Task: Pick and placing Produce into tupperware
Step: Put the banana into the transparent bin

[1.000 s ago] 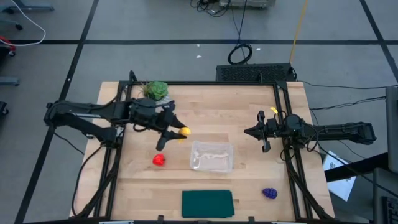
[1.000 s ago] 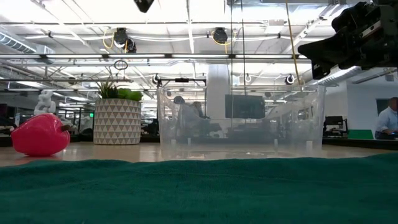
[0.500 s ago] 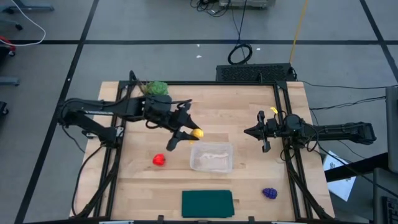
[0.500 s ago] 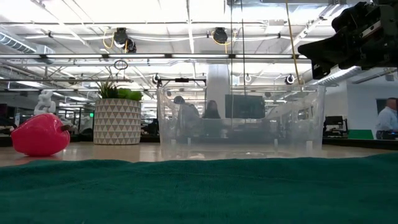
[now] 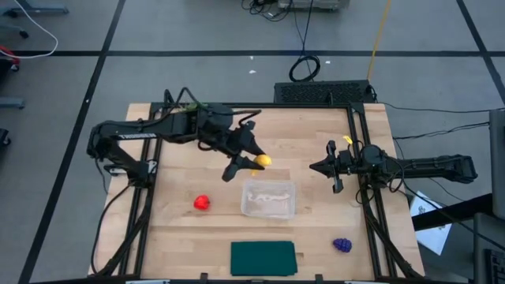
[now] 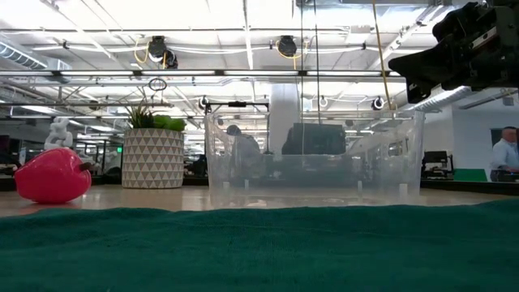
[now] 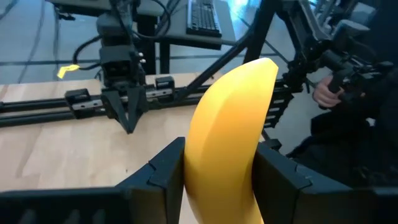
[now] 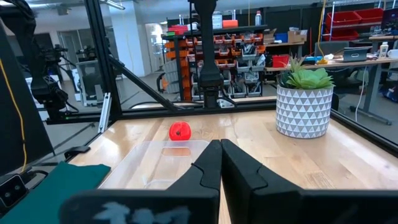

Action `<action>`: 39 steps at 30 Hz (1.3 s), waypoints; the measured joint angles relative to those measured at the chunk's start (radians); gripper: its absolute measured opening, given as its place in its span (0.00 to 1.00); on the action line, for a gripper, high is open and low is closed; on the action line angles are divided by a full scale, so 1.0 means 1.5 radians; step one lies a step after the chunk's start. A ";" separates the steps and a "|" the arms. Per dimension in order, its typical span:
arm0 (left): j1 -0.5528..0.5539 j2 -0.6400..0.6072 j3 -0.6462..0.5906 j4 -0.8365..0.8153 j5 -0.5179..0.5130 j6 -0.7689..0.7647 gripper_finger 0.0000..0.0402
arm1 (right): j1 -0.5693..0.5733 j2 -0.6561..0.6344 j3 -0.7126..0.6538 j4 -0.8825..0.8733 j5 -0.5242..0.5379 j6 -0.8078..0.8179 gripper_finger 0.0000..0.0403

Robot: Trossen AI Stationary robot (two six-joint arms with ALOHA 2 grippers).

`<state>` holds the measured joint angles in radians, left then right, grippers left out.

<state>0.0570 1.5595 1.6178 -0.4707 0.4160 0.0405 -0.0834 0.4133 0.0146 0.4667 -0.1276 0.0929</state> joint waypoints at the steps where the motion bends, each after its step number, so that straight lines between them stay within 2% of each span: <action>1: 0.001 0.005 0.005 -0.002 0.003 0.001 0.38 | 0.000 0.000 0.000 0.000 0.000 0.000 0.00; 14: 0.001 0.008 0.006 -0.016 0.000 0.001 0.38 | 0.000 0.000 0.000 0.000 0.000 0.000 0.00; 19: -0.001 0.008 0.006 -0.054 -0.075 -0.014 0.38 | 0.000 0.000 0.000 0.000 0.000 0.000 0.00; 23: 0.000 0.008 0.006 -0.066 -0.103 -0.021 0.38 | 0.000 0.000 0.000 0.000 0.000 0.000 0.00; 29: 0.002 0.023 0.007 -0.057 -0.103 -0.026 0.38 | 0.000 0.000 0.000 0.000 0.000 -0.002 0.00; 39: 0.011 0.099 0.010 -0.067 -0.096 -0.010 0.38 | 0.000 0.002 0.000 0.003 0.000 -0.005 0.00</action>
<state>0.0734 1.7083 1.6325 -0.5714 0.2727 0.0259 -0.0835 0.4167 0.0143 0.4709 -0.1276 0.0856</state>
